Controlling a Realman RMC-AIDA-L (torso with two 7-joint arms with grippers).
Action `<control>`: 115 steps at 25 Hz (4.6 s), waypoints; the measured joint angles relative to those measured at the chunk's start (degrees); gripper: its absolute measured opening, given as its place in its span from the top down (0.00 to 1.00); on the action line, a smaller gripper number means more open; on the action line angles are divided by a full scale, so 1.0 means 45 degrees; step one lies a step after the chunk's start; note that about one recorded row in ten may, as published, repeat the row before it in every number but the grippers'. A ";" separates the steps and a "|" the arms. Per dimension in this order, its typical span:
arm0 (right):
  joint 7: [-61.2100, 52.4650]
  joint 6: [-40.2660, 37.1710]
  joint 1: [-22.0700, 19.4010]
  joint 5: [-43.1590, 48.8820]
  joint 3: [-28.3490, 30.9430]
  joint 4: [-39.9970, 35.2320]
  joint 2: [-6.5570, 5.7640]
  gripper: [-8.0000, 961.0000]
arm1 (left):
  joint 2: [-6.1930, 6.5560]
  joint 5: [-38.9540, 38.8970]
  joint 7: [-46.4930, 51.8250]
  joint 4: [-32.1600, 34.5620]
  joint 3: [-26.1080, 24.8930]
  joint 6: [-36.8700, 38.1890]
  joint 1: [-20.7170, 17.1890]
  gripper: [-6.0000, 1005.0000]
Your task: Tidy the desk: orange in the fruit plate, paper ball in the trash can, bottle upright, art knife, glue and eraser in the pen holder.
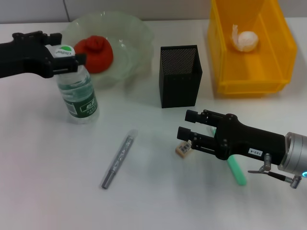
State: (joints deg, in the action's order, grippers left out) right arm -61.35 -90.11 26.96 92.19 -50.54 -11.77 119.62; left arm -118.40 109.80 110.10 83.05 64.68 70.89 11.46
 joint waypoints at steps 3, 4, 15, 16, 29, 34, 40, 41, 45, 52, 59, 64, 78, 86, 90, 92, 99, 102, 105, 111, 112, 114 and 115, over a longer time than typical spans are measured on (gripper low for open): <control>0.0000 0.0004 0.0003 0.0000 0.0000 -0.0001 0.0000 0.34 | -0.0008 -0.0133 -0.0027 -0.0001 -0.0165 0.0007 -0.0004 0.27; 0.0000 0.0006 0.0002 0.0000 0.0000 0.0000 0.0000 0.34 | -0.0013 -0.0641 -0.0190 -0.0001 -0.0436 0.0082 -0.0044 0.25; -0.0005 0.0007 -0.0009 -0.0010 0.0084 -0.0001 -0.0002 0.34 | 0.0003 -0.7144 -0.5175 -0.3338 -0.2551 0.5888 -0.0273 0.21; -0.0004 0.0006 -0.0005 -0.0012 0.0088 0.0000 -0.0001 0.34 | 0.0003 -0.7144 -0.5175 -0.3338 -0.2551 0.5888 -0.0273 0.21; -0.0100 -0.0290 0.0044 -0.0020 0.0117 -0.0695 -0.0069 0.34 | 0.0099 -0.3297 -0.9615 -1.0710 -0.2663 0.8236 0.1448 0.21; -0.0119 -0.0608 0.0054 -0.0021 0.0116 -0.0907 -0.0073 0.34 | 0.0028 -0.2936 -0.9926 -1.1228 -0.2628 0.7174 0.1715 0.21; -0.1988 -0.0741 -0.0036 0.0036 0.0098 -0.2180 -0.0095 0.34 | 0.0021 -0.2926 -0.9937 -1.1318 -0.2616 0.6953 0.1760 0.21; -0.2653 -0.0781 -0.0064 0.0057 0.0077 -0.2737 -0.0104 0.34 | 0.0020 -0.2926 -0.9937 -1.1320 -0.2615 0.6950 0.1763 0.21; -0.6146 -0.1481 -0.0194 0.0644 0.0060 -0.6027 -0.0184 0.34 | 0.0020 -0.2917 -0.9941 -1.1330 -0.2615 0.6926 0.1796 0.21; -1.4179 -0.2639 0.0710 0.4510 -0.0001 -1.3315 -0.0285 0.34 | 0.0013 -0.2907 -0.9948 -1.1340 -0.2614 0.6717 0.1809 0.21; -1.9239 -0.4777 0.3553 0.9702 -0.0612 -1.6198 -0.0504 0.34 | -0.0004 -0.2895 -0.9954 -1.1674 -0.2592 0.6440 0.1794 0.22; -2.0793 -0.5420 0.5540 1.3381 -0.2103 -1.4541 -0.0406 0.34 | -0.0015 -0.2895 -0.9955 -1.1694 -0.2467 0.6293 0.1812 0.22; -2.1618 -0.2357 0.6441 1.4944 -0.4741 -0.9798 -0.0016 0.37 | -0.0036 -0.2897 -0.9968 -1.1864 -0.2438 0.6072 0.1949 0.22; -2.1510 -0.0987 0.6649 1.4213 -0.4875 -0.8164 0.0011 0.39 | -0.0038 -0.2898 -1.0382 -1.1963 -0.2415 0.6047 0.1990 0.22; -2.1523 -0.0546 0.6710 1.4131 -0.5198 -0.7745 0.0020 0.40 | -0.0038 -0.2897 -1.0600 -1.2010 -0.2200 0.6034 0.1998 0.22; -2.1571 -0.0200 0.6746 1.4106 -0.5406 -0.7484 0.0036 0.41 | -0.0038 -0.2898 -1.0602 -1.2011 -0.2112 0.6010 0.2003 0.22; -2.1582 0.0241 0.6883 1.3972 -0.5459 -0.6966 0.0039 0.43 | -0.0037 -0.2898 -1.0602 -1.2025 -0.2108 0.5925 0.2004 0.22; -2.1533 0.0405 0.6913 1.3826 -0.5545 -0.6780 0.0048 0.43 | -0.0037 -0.2897 -1.0601 -1.2031 -0.2107 0.5918 0.2004 0.22; -2.1516 0.0497 0.6933 1.3690 -0.5864 -0.6702 0.0053 0.44 | -0.0037 -0.2897 -1.0601 -1.2031 -0.2106 0.5916 0.2004 0.22; -2.1557 0.0832 0.6958 1.3531 -0.6422 -0.6634 0.0058 0.46 | -0.0036 -0.2897 -1.0598 -1.2032 -0.2107 0.5840 0.2005 0.22; -2.1572 0.0871 0.6959 1.3448 -0.6439 -0.6631 0.0058 0.47 | -0.0037 -0.2896 -1.0598 -1.2031 -0.2106 0.5829 0.2004 0.22; -2.1571 0.0885 0.6959 1.3416 -0.6442 -0.6624 0.0058 0.50 | -0.0037 -0.2896 -1.0598 -1.2031 -0.2107 0.5826 0.2004 0.22; -2.1571 0.0885 0.6959 1.3416 -0.6442 -0.6624 0.0058 0.51 | -0.0037 -0.2896 -1.0598 -1.2032 -0.2108 0.5827 0.2004 0.22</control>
State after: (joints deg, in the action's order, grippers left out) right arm -158.42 -86.12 58.27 152.57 -79.53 -41.58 119.88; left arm -118.56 96.77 62.41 28.91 55.19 97.11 20.48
